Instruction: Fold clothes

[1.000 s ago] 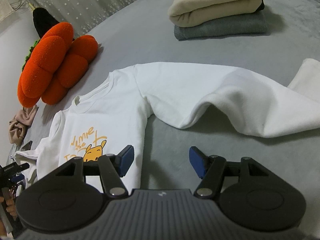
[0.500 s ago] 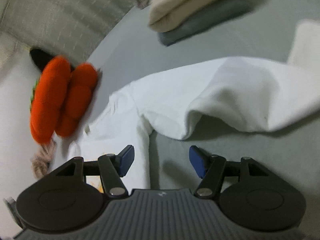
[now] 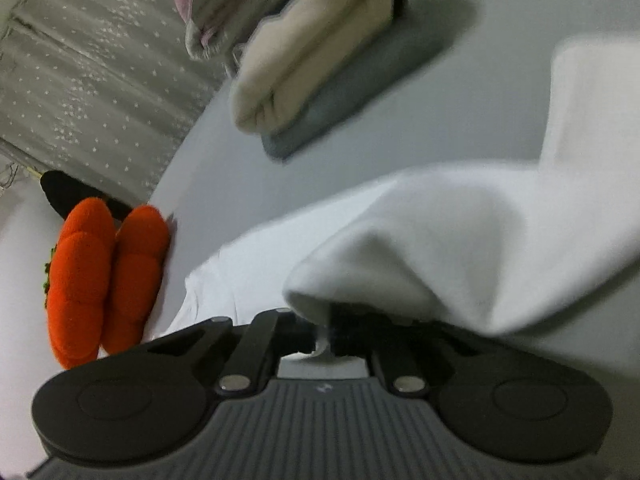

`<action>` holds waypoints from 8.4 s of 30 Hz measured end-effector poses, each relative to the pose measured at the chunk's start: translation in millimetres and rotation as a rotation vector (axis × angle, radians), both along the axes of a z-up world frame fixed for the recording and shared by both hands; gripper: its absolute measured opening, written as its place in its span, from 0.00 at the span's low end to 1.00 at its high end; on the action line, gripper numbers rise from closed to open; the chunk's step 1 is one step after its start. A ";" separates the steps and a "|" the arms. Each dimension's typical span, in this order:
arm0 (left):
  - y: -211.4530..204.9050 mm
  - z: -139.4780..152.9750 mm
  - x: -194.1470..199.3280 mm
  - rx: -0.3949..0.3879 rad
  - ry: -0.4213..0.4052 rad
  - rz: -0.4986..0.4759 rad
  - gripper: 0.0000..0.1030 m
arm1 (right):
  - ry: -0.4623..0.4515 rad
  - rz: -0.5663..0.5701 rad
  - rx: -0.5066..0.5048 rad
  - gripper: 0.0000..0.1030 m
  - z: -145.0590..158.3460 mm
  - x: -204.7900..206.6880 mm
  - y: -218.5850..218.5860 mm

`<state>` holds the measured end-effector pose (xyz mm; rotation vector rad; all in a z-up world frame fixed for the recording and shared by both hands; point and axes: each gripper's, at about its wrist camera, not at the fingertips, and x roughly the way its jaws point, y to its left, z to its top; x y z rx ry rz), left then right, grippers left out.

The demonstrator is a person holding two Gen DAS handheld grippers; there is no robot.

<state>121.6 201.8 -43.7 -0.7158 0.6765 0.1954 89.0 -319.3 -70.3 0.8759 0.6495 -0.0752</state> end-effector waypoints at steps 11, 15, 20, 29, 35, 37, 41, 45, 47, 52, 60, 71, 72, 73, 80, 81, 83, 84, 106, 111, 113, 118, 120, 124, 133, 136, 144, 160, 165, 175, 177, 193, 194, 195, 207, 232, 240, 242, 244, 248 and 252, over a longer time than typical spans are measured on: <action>21.2 6.9 5.2 0.096 -0.089 0.059 0.06 | -0.099 -0.024 -0.162 0.05 17.9 14.3 -10.9; 22.2 3.0 2.0 0.049 -0.028 0.049 0.14 | -0.065 0.016 -0.140 0.08 13.6 12.7 -11.9; 22.6 2.4 -7.9 -0.060 0.005 0.023 0.41 | -0.031 0.041 -0.060 0.40 11.8 1.0 -14.1; -3.9 -12.0 -15.8 -0.198 0.083 -0.115 0.40 | 0.014 0.148 0.035 0.48 3.6 -2.2 10.6; -21.1 -13.4 -9.6 -0.134 0.054 -0.147 0.37 | 0.021 0.236 0.000 0.42 -7.1 1.9 41.1; -25.0 -14.5 -7.4 -0.121 0.040 -0.154 0.36 | 0.002 0.238 -0.007 0.41 -7.1 2.9 43.2; -27.0 -17.2 -1.1 -0.112 0.011 -0.153 0.35 | -0.020 0.216 0.031 0.37 -11.6 6.1 38.5; -21.6 -21.5 2.8 -0.151 -0.011 -0.120 0.29 | -0.021 0.193 0.066 0.35 -14.5 9.5 31.4; -21.1 -23.9 3.8 -0.155 -0.015 -0.102 0.20 | -0.032 0.179 0.070 0.35 -15.5 10.6 30.6; -20.5 -13.6 -0.4 -0.128 -0.092 -0.075 0.06 | -0.066 0.153 0.001 0.14 -9.1 10.2 34.3; -23.6 -7.1 2.2 -0.020 -0.116 -0.093 0.07 | -0.161 0.160 -0.186 0.10 14.6 5.4 39.0; -24.5 -8.7 -27.8 0.041 0.016 -0.220 0.38 | -0.018 0.157 -0.120 0.50 6.8 -23.2 21.2; -23.4 -8.5 -33.7 0.038 0.029 -0.235 0.38 | -0.005 0.162 -0.118 0.50 8.1 -29.0 19.1; -22.2 -8.9 -40.5 0.026 0.039 -0.247 0.39 | 0.004 0.168 -0.116 0.50 9.7 -35.5 17.5; -24.1 -5.6 -92.3 -0.014 0.052 -0.350 0.75 | 0.071 0.249 -0.188 0.52 14.5 -86.4 28.4; -27.0 -4.1 -99.0 -0.009 0.052 -0.370 0.85 | 0.077 0.260 -0.213 0.57 16.0 -94.4 32.0; -35.1 -2.4 -111.4 0.013 0.060 -0.397 0.94 | 0.081 0.278 -0.245 0.71 18.2 -108.2 38.5; -37.7 -1.9 -118.0 0.025 0.066 -0.409 0.98 | 0.081 0.284 -0.257 0.79 19.2 -114.7 41.3; -8.2 -20.2 -244.8 -0.219 -0.002 -0.354 0.99 | 0.045 0.160 -0.163 0.99 9.8 -232.0 46.9; 3.5 -25.0 -256.6 -0.326 -0.001 -0.342 0.91 | 0.034 0.137 0.029 0.99 7.6 -250.7 30.7; 8.3 -28.7 -259.1 -0.366 0.002 -0.331 0.86 | 0.028 0.131 0.128 0.99 4.7 -255.6 24.8; 10.7 -33.0 -257.7 -0.380 0.018 -0.326 0.79 | 0.024 0.140 0.335 0.90 -9.2 -261.1 21.6; 8.0 -31.6 -257.1 -0.359 0.023 -0.335 0.74 | 0.027 0.143 0.368 0.86 -13.3 -261.2 24.3; 0.3 -29.9 -255.5 -0.284 0.041 -0.342 0.59 | 0.044 0.144 0.353 0.78 -10.8 -257.8 30.5; -17.0 -21.1 -254.9 -0.091 0.070 -0.357 0.40 | 0.064 0.113 0.175 0.58 1.0 -245.0 53.8; -29.4 -18.5 -255.8 0.064 0.089 -0.362 0.11 | 0.060 0.094 0.178 0.57 -1.7 -247.1 49.9; -33.1 1.0 -271.6 0.169 0.023 -0.321 0.03 | 0.068 0.113 0.035 0.57 8.9 -244.3 65.7; -35.3 -11.4 -268.5 0.226 0.086 -0.320 0.04 | 0.082 0.258 -0.560 0.22 10.5 -232.6 137.1; -34.0 6.8 -275.2 0.221 0.039 -0.329 0.03 | 0.062 0.264 -0.556 0.07 23.9 -234.9 132.1; -34.5 17.4 -283.8 0.233 0.044 -0.393 0.03 | -0.023 0.282 -0.625 0.07 77.1 -262.6 125.6; -32.0 4.7 -280.5 0.229 0.088 -0.393 0.03 | 0.015 0.308 -0.646 0.07 64.5 -261.0 131.8; -37.3 1.4 -265.5 0.247 0.064 -0.444 0.61 | 0.047 0.315 -0.685 0.51 30.3 -251.5 128.9; -43.0 3.0 -263.1 0.277 0.055 -0.447 0.66 | 0.039 0.314 -0.690 0.52 30.9 -248.9 130.2; -48.6 4.8 -260.9 0.306 0.042 -0.451 0.70 | 0.026 0.315 -0.699 0.53 31.8 -245.8 132.2; -118.1 18.0 -195.0 0.479 -0.279 -0.528 0.92 | -0.233 0.408 -0.783 0.55 21.3 -157.0 182.0; -138.5 -34.8 -132.5 0.562 -0.114 -0.570 1.00 | -0.109 0.387 -0.847 0.76 -8.5 -97.1 112.4; -137.3 -34.8 -131.6 0.556 -0.117 -0.571 1.00 | -0.037 0.325 -0.797 0.83 -3.8 -142.1 94.4; -136.8 -34.8 -131.3 0.554 -0.118 -0.572 1.00 | -0.020 0.331 -0.813 0.84 -2.6 -152.5 96.3; -136.2 -34.7 -131.3 0.551 -0.119 -0.572 1.00 | -0.004 0.341 -0.824 0.87 -1.9 -158.8 96.5; -134.4 -34.5 -131.5 0.541 -0.124 -0.570 0.99 | 0.036 0.373 -0.818 0.93 -0.5 -158.3 87.8; -137.0 -34.9 -130.4 0.556 -0.117 -0.572 1.00 | 0.021 0.395 -0.814 0.93 7.9 -157.8 73.2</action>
